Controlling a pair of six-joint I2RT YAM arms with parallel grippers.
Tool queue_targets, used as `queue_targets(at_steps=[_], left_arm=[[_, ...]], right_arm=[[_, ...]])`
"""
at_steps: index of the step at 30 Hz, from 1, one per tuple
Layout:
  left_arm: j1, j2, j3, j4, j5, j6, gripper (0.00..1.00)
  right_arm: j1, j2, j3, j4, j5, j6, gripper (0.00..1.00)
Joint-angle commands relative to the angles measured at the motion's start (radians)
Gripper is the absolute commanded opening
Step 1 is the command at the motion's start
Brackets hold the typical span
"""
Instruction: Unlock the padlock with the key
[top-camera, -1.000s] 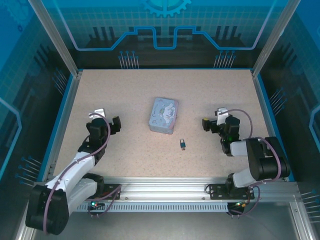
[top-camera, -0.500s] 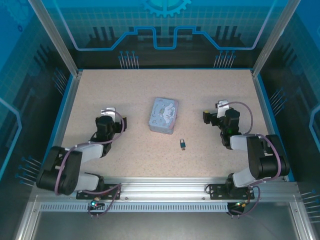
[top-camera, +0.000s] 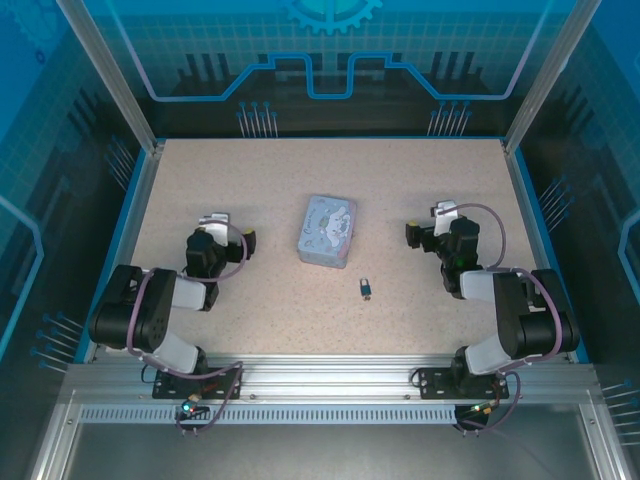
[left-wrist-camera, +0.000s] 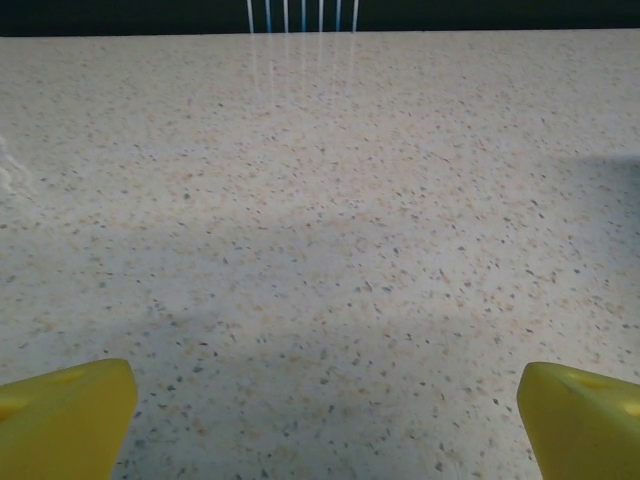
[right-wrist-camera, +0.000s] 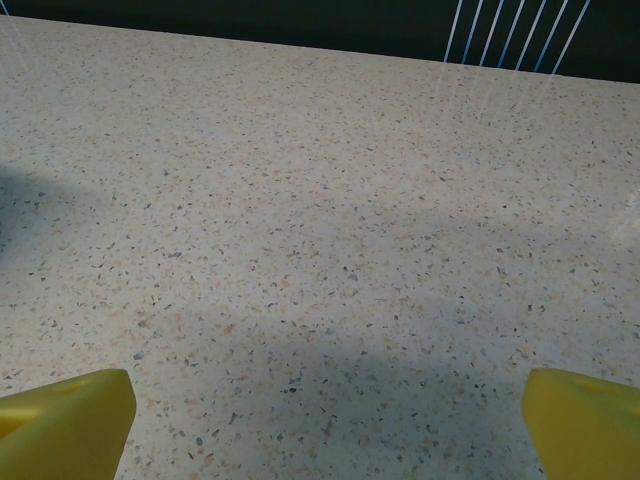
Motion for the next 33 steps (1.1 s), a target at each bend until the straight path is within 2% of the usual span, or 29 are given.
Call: queue_targets(at_steps=[1,3,33], left_arm=[[0.028,0.002,0.071,-0.055,0.031,-0.04,0.99],[0.063,0.002,0.07,-0.044,0.055,-0.077,0.99],[0.062,0.001,0.069,-0.047,0.053,-0.073,0.99]], right_arm=[[0.009,0.005,0.005,-0.001,0.015,0.003,1.0],[0.009,0.005,0.006,-0.002,0.016,0.004,1.0],[0.012,0.006,0.01,-0.008,0.013,-0.001,1.0]])
